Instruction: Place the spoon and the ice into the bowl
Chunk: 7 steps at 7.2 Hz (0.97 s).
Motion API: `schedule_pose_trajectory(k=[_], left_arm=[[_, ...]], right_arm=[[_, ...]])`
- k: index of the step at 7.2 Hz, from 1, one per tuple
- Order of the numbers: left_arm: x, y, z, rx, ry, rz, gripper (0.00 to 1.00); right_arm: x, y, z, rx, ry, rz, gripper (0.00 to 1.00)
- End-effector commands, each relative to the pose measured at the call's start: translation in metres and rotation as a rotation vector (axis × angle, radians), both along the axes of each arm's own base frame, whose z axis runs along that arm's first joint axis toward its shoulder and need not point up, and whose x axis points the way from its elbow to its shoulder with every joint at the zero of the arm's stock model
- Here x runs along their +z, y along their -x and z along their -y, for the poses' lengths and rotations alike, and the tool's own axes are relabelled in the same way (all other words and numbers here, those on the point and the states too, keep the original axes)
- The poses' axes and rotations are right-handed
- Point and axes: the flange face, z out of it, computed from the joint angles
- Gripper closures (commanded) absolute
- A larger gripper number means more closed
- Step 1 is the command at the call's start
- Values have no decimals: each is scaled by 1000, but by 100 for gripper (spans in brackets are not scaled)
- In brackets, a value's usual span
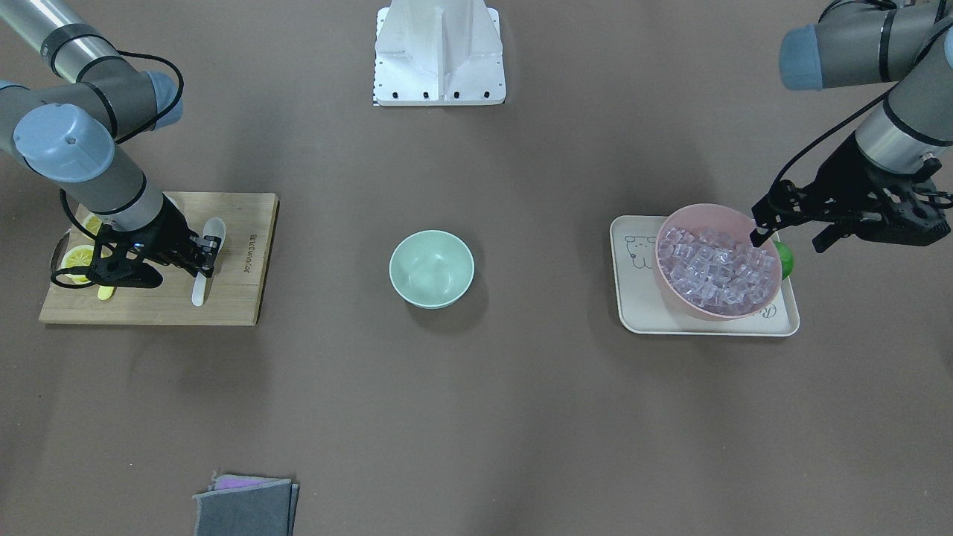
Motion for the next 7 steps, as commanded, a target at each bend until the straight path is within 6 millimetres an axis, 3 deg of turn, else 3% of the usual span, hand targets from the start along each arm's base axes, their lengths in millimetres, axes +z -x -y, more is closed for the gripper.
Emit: schedule_pose_trajectory(k=[1,2,4,6,7], left_arm=[[-5,-10,2,9,-13,5,3],[-9,-31,1,4,-47,52,3],[11,-84,-14,18,-98,174,4],[25,-95,-15,33,-90,199,11],[28,-97,-18,38,-84,202,17]], right_arm=[[-42,10,12,19,20,63,100],[-74,21,23,67,50,98,100],[-141,53,41,135,116,131,100],[-200,97,49,193,155,175,100],[-212,106,55,223,159,179,100]])
